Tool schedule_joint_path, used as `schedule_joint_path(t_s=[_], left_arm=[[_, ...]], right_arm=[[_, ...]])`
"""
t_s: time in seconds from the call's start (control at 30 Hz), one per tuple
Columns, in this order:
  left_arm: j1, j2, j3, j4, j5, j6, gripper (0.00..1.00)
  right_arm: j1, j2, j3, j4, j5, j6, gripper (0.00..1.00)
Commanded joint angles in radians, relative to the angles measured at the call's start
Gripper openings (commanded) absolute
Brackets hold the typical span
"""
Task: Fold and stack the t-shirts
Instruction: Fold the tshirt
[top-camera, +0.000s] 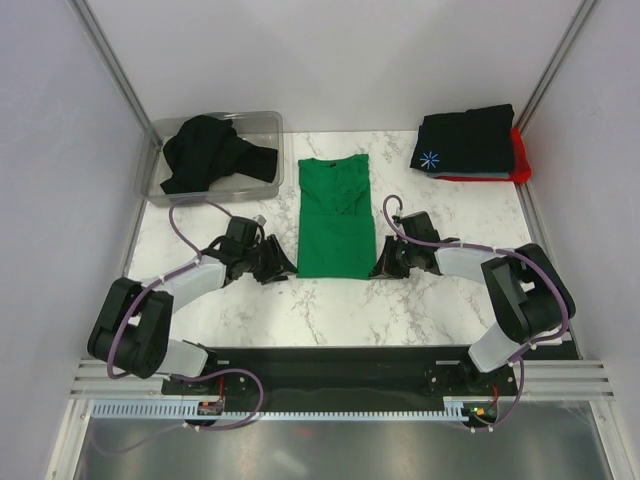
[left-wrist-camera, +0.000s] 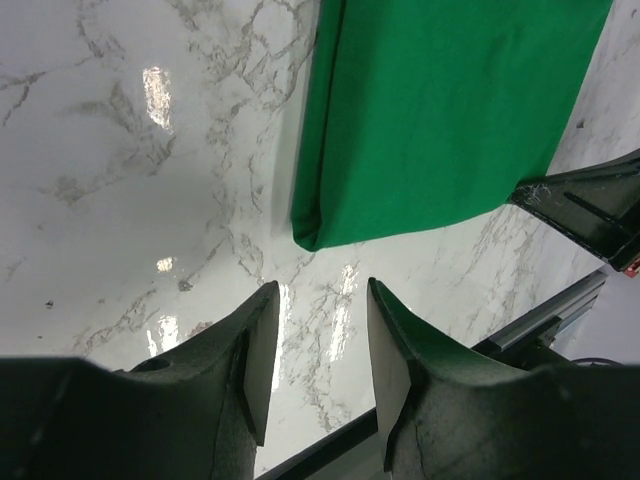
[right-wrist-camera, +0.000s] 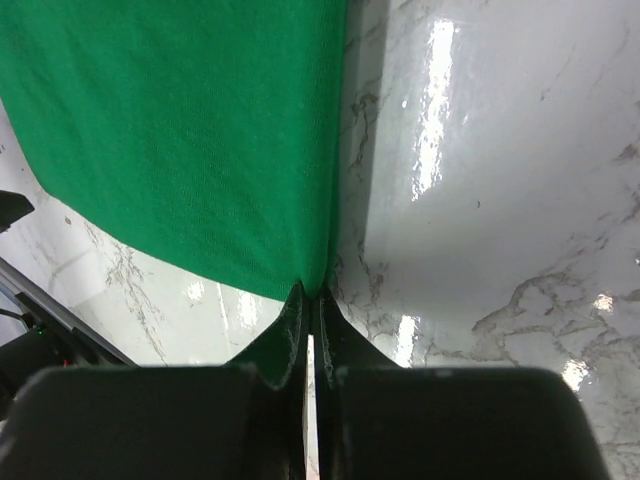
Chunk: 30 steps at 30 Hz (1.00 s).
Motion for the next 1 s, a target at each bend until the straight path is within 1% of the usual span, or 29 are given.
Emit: schedule_joint_path(t_s=[0.0, 0.2, 0.5, 0.63, 0.67, 0.7, 0.73, 0.83, 0.87, 0.93, 0.97], left_arm=[[-0.013, 0.026, -0.016, 0.083, 0.022, -0.028, 0.47], [-0.033, 0.080, -0.036, 0.140, 0.025, -0.040, 0.44], [-0.045, 0.150, -0.043, 0.203, -0.005, -0.052, 0.43], [-0.045, 0.172, -0.043, 0.230, -0.005, -0.057, 0.40], [-0.045, 0.174, -0.045, 0.232, -0.004, -0.057, 0.35], [-0.045, 0.175, -0.048, 0.236, -0.004, -0.060, 0.32], [-0.045, 0.177, -0.049, 0.239, -0.004, -0.062, 0.27], [-0.045, 0.177, -0.056, 0.253, -0.004, -0.065, 0.19], [-0.047, 0.178, -0.054, 0.256, -0.002, -0.066, 0.14], [-0.047, 0.175, -0.054, 0.258, -0.004, -0.068, 0.08], [-0.048, 0.172, -0.055, 0.259, -0.005, -0.069, 0.02]], right_arm=[[-0.001, 0.026, -0.022, 0.000, 0.028, -0.031, 0.01], [0.000, 0.026, -0.026, 0.000, 0.023, -0.032, 0.00], [-0.001, 0.021, -0.032, -0.002, 0.023, -0.040, 0.00], [0.000, 0.024, -0.030, 0.000, 0.022, -0.040, 0.00], [-0.001, 0.024, -0.030, -0.002, 0.022, -0.041, 0.00], [0.000, 0.026, -0.030, -0.002, 0.020, -0.041, 0.00], [0.000, 0.026, -0.030, 0.000, 0.022, -0.041, 0.00], [0.000, 0.027, -0.029, -0.002, 0.023, -0.040, 0.00], [0.000, 0.026, -0.029, -0.003, 0.023, -0.040, 0.00], [0.000, 0.024, -0.027, -0.009, 0.022, -0.041, 0.00], [-0.001, 0.018, -0.029, -0.011, 0.023, -0.041, 0.00]])
